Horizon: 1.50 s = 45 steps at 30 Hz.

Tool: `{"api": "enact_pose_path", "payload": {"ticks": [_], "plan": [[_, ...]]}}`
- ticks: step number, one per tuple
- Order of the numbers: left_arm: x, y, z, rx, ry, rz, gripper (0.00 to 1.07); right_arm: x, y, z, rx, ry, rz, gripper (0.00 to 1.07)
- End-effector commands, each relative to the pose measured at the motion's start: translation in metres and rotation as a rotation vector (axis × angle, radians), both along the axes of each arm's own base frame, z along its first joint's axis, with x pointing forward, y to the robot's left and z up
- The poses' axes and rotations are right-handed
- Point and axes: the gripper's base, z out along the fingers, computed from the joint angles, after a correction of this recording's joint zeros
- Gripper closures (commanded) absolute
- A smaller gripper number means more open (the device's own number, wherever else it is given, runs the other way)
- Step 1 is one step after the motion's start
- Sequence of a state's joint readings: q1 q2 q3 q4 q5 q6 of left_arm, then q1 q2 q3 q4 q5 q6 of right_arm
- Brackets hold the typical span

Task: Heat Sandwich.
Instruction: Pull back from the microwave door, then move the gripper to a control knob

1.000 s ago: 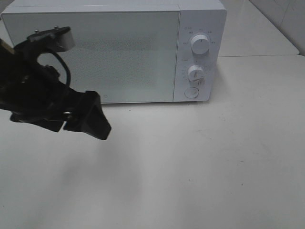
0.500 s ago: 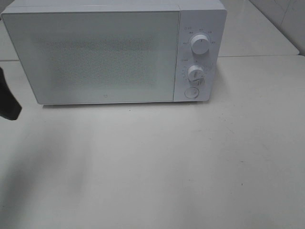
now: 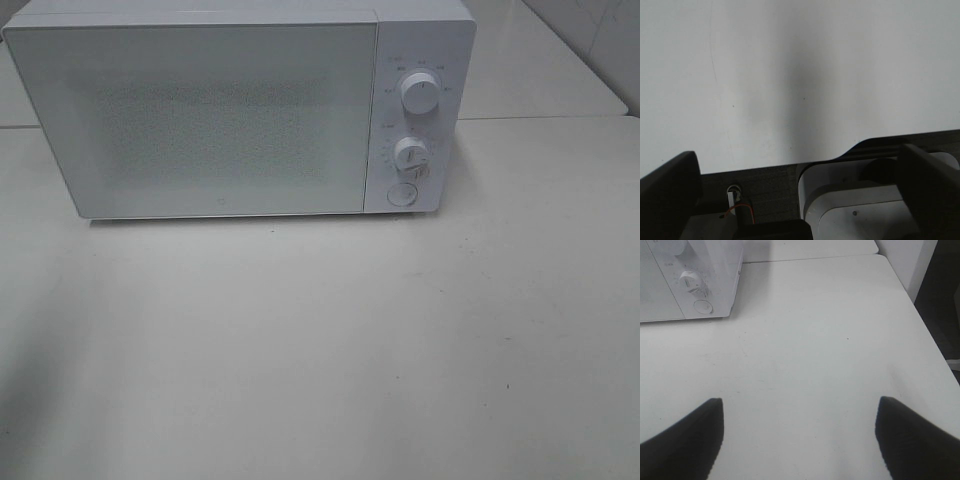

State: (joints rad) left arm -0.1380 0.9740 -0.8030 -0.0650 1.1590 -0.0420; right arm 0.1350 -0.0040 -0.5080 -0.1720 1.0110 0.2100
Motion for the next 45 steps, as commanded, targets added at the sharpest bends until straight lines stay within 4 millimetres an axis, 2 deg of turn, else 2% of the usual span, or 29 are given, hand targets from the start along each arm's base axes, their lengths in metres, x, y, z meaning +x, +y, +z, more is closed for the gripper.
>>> {"api": "enact_pose_path", "payload": {"ticks": [1,2,3,6,10,11,15,24,38,45], "plan": [[-0.021,0.004,-0.011,0.003,0.004,0.010,0.08,-0.004,0.000,-0.001,0.006,-0.030,-0.006,0.32],[-0.021,0.004,-0.011,0.003,0.004,0.010,0.08,-0.004,0.000,-0.001,0.006,-0.030,-0.006,0.32],[-0.033,0.005,-0.014,0.000,-0.015,0.010,0.08,-0.004,0.000,-0.001,0.006,-0.030,-0.006,0.32],[-0.043,0.006,-0.016,-0.008,-0.036,0.009,0.08,-0.004,0.000,-0.001,0.006,-0.030,-0.006,0.32],[-0.068,0.010,-0.021,-0.008,-0.113,-0.015,0.08,-0.004,0.000,-0.001,0.006,-0.030,-0.006,0.32],[-0.068,0.010,-0.021,-0.008,-0.113,-0.015,0.08,-0.004,0.000,-0.001,0.006,-0.030,-0.006,0.32],[-0.092,0.013,-0.020,-0.026,-0.253,-0.019,0.08,-0.004,0.000,-0.001,0.006,-0.030,-0.006,0.32],[-0.120,0.016,-0.016,-0.072,-0.512,-0.018,0.09,-0.004,-0.001,-0.001,0.005,-0.030,-0.006,0.32],[-0.149,0.019,-0.012,-0.102,-0.696,-0.012,0.09,-0.004,0.000,-0.001,0.006,-0.030,-0.006,0.32],[-0.157,0.021,-0.012,-0.109,-0.748,-0.013,0.09,-0.004,0.000,-0.001,0.006,-0.030,-0.006,0.32]]}}
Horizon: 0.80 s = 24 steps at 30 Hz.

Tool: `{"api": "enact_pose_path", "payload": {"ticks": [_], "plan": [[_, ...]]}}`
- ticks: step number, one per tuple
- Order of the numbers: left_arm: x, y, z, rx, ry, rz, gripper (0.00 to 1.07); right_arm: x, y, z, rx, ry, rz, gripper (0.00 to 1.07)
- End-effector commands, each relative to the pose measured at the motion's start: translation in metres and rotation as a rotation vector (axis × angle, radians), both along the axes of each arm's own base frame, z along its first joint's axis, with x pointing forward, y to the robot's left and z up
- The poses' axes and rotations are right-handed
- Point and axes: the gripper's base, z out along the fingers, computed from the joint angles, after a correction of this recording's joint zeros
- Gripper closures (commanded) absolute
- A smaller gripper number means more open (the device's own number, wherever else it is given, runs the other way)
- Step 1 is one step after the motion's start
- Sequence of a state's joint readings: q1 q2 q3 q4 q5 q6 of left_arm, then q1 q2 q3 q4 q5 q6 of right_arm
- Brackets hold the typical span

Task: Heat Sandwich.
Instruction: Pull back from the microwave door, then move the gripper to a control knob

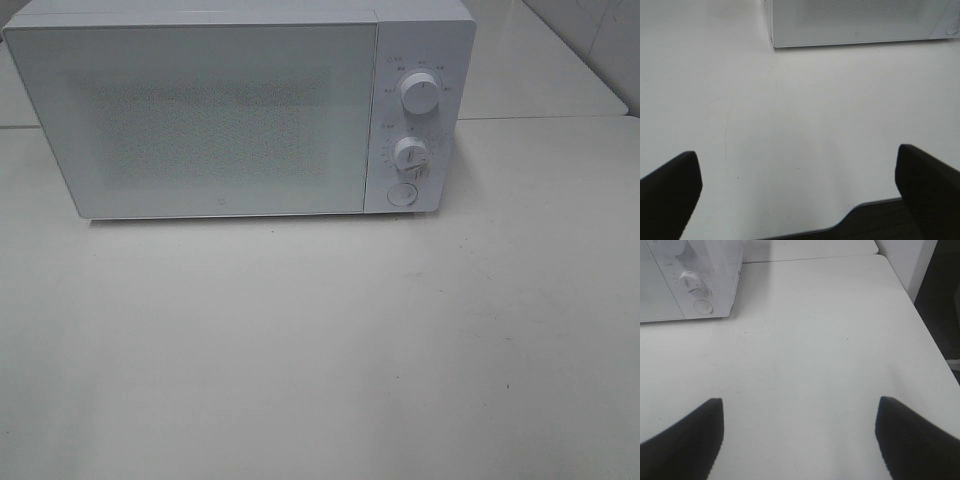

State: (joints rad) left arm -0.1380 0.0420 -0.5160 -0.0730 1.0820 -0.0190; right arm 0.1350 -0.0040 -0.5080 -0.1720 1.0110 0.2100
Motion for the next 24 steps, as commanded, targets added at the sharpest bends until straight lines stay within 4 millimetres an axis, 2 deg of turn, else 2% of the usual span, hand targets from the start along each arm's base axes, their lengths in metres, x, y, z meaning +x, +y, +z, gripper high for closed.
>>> {"api": "enact_pose_path", "payload": {"ticks": [1,5,11,24], "plan": [[-0.0046,-0.0001,0.0005,-0.016,-0.039,-0.002,0.09,-0.0035,-0.0005,-0.0006,0.006,-0.030,-0.006,0.32],[-0.0084,0.0002,0.0003,-0.019,-0.064,0.013,0.09,-0.0035,-0.0005,-0.0006,0.006,-0.030,-0.006,0.32],[-0.0098,-0.0008,0.0001,-0.015,-0.078,0.129,0.09,-0.0035,-0.0005,-0.0006,0.006,-0.030,-0.006,0.32],[-0.0096,-0.0009,0.0001,-0.015,-0.077,0.134,0.09,-0.0035,-0.0005,-0.0006,0.006,-0.030,-0.006,0.32]]}}
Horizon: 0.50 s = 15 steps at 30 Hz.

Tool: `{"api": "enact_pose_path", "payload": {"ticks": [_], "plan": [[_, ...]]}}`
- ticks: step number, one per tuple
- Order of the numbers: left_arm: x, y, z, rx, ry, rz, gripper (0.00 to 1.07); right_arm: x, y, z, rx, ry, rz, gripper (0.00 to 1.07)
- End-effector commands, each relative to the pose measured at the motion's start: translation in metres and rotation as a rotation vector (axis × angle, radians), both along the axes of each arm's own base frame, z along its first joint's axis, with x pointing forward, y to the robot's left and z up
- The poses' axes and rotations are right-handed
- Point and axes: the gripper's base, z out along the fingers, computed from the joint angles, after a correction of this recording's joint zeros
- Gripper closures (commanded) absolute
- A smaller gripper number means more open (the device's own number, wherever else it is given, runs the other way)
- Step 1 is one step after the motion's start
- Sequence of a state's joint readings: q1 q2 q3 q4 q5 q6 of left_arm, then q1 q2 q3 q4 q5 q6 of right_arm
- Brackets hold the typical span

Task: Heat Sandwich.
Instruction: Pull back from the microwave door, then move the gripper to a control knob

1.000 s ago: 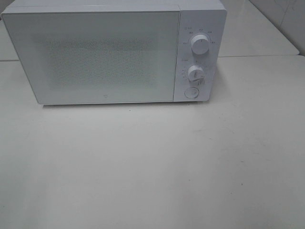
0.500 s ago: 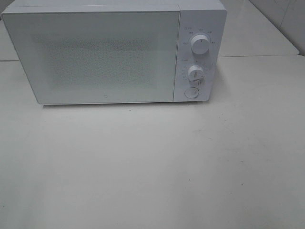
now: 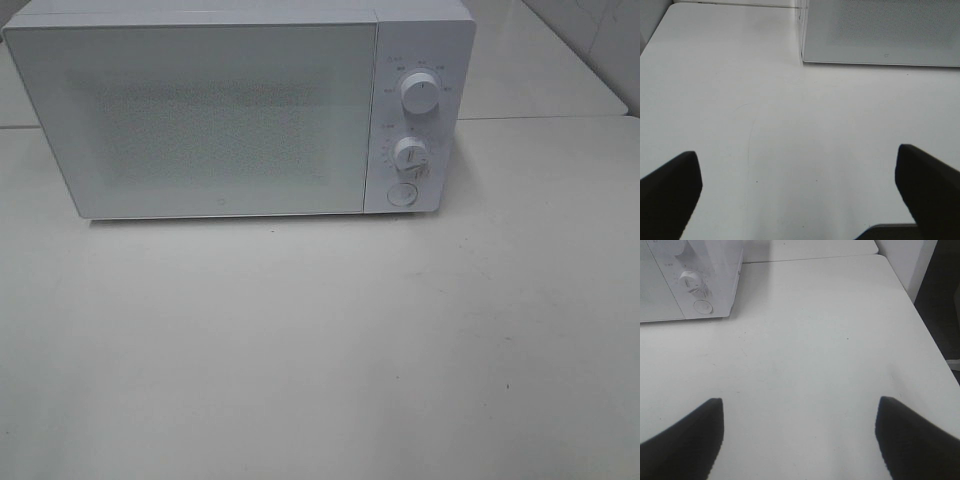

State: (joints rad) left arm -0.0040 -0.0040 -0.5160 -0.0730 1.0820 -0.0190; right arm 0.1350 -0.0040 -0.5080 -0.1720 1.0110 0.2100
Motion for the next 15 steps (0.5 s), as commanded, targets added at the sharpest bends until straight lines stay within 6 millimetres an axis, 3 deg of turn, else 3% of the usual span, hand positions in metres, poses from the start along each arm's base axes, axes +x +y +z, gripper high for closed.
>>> {"api": "enact_pose_path", "payload": {"ticks": [1,15], "plan": [[-0.0031,-0.0007,0.0004,-0.010,-0.032,0.000,0.09,-0.0035,-0.0005,-0.0006,0.006,-0.030,-0.006,0.32],[-0.0031,-0.0007,0.0004,-0.010,-0.032,0.000,0.09,-0.0035,-0.0004,-0.0006,0.007,-0.030,-0.005,0.32]]}}
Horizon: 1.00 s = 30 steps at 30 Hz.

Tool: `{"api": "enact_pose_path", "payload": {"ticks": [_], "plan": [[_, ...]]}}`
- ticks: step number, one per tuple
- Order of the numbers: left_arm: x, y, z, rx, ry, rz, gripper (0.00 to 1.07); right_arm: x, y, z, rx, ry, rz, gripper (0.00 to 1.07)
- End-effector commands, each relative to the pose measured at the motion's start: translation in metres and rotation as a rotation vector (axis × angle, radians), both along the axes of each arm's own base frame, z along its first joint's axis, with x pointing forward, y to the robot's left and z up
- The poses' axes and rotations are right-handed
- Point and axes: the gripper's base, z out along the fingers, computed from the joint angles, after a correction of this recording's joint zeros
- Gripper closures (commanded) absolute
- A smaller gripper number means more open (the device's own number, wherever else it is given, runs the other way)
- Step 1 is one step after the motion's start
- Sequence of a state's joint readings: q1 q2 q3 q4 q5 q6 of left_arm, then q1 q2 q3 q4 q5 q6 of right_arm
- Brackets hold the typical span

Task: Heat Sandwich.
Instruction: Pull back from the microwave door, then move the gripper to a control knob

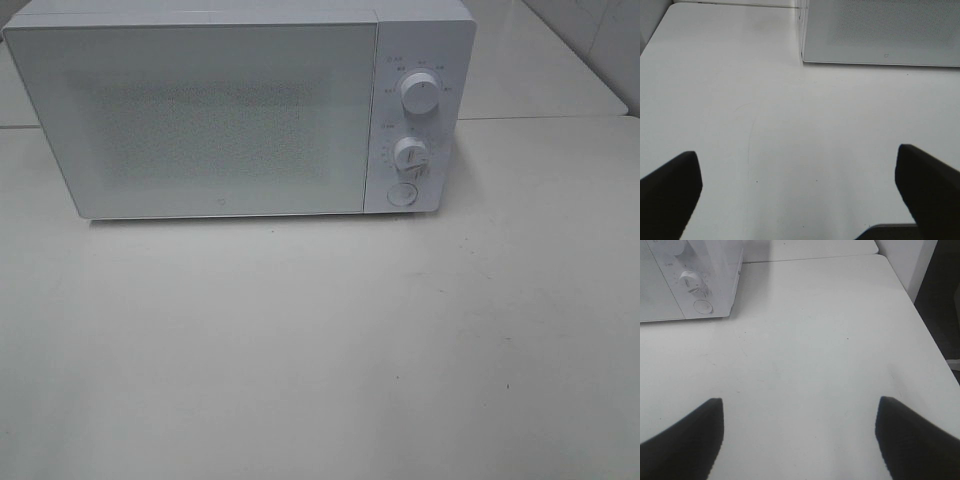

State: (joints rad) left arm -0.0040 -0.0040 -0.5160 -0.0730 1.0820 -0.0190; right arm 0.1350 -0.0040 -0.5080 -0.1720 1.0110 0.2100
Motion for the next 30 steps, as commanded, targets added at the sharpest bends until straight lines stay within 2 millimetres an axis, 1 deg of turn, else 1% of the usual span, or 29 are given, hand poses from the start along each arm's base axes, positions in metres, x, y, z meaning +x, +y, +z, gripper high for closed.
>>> {"api": "enact_pose_path", "payload": {"ticks": [1,19,24,26,27,28,30], "plan": [[-0.003,-0.001,0.000,-0.010,-0.032,0.000,0.09,-0.004,0.000,-0.001,0.007,-0.030,-0.005,0.32],[-0.003,-0.001,0.000,-0.010,-0.032,0.000,0.09,-0.001,-0.001,0.001,-0.005,-0.025,-0.004,0.32],[-0.003,-0.001,0.000,-0.010,-0.032,0.000,0.09,0.006,0.001,0.009,-0.010,-0.014,0.004,0.32],[-0.003,-0.001,0.000,-0.010,-0.032,0.000,0.09,0.011,0.002,0.015,-0.011,-0.025,0.008,0.32],[-0.003,-0.001,0.000,-0.010,-0.032,0.000,0.09,0.018,0.003,0.019,-0.013,-0.034,0.014,0.32],[-0.003,-0.001,0.000,-0.010,-0.032,0.000,0.09,0.018,0.003,0.019,-0.013,-0.034,0.014,0.32],[-0.003,-0.001,0.000,-0.010,-0.032,0.000,0.09,0.025,0.004,0.020,-0.016,-0.033,0.019,0.32]]}}
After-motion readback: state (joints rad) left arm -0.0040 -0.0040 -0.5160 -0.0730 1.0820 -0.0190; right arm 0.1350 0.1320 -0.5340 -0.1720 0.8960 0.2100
